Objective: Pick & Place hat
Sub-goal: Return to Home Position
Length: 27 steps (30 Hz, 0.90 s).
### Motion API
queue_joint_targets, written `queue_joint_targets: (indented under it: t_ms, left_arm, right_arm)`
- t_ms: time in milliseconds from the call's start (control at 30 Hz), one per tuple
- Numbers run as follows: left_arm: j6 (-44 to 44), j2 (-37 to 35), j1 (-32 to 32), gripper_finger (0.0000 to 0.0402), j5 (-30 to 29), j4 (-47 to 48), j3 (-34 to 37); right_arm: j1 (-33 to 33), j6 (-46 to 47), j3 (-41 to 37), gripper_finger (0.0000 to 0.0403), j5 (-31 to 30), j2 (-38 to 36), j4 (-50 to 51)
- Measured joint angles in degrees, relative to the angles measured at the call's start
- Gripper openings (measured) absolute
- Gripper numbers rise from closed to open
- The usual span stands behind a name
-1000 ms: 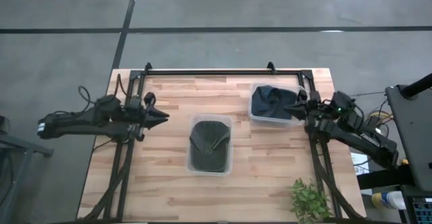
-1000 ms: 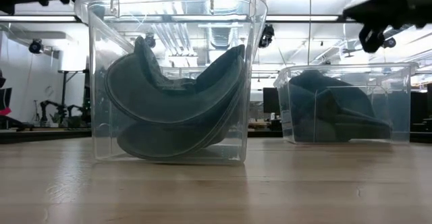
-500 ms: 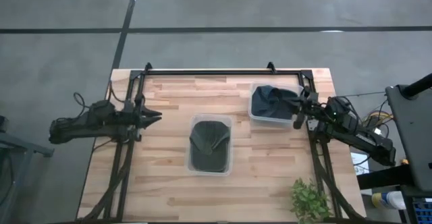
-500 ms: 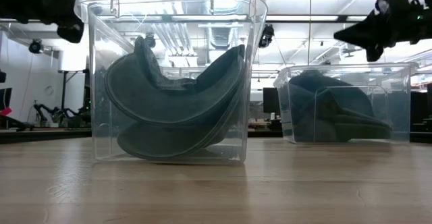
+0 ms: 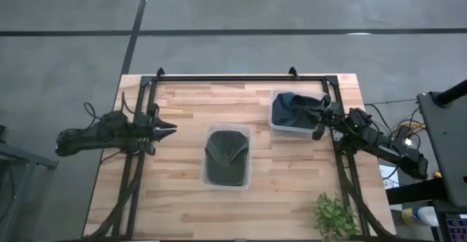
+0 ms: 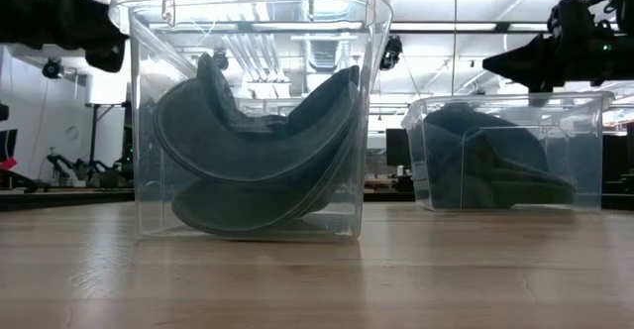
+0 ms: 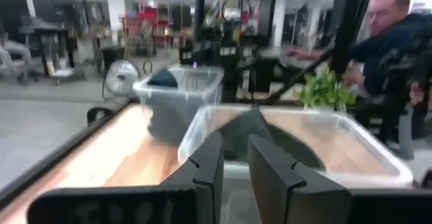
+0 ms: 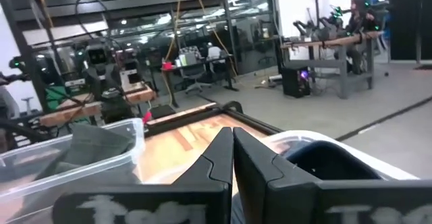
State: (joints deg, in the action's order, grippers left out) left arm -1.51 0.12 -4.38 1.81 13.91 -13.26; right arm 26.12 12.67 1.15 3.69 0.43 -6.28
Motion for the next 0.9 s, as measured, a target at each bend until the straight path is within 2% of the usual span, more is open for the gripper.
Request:
queue_joint_targets:
  t_ms: [133,233,300,433,567,667,800,900]
  left_arm:
    - [0.23,-0.02,-0.01,0.0064,0.56,-6.23,4.28]
    - [1.71,0.0,0.0,0.0064,2.16,-16.59,7.37]
    - [-0.36,0.0,-0.02,0.0064,3.71,-19.61,8.9]
    - [-3.4,0.0,-0.07,0.0064,9.63,-20.03,11.5]
    - [-3.08,0.02,-0.15,0.0064,9.6,-18.68,12.75]
    - [-0.89,-0.03,-0.28,0.0064,7.05,-17.54,12.71]
    - [-0.61,-0.04,-0.28,0.0064,-1.52,-15.24,12.75]
    - [-0.59,-0.04,-0.28,0.0064,-5.77,-15.59,12.77]
  right_arm:
    - [-0.04,-0.91,0.22,0.0008,0.23,0.35,0.09]
    - [-0.01,-0.9,0.22,0.0008,0.65,0.35,-0.02]
    - [-0.01,-0.9,0.22,0.0008,0.86,0.33,0.04]
    - [-0.04,-0.9,0.22,0.0008,1.11,0.33,-0.02]
    - [-0.04,-0.86,0.22,0.0008,1.19,0.35,0.03]
    - [-0.01,-1.16,0.22,0.0008,1.28,0.39,0.08]
    - [-0.01,-2.68,0.22,0.0008,1.28,0.41,0.14]
    - [-0.01,-3.85,0.22,0.0008,1.26,0.39,0.17]
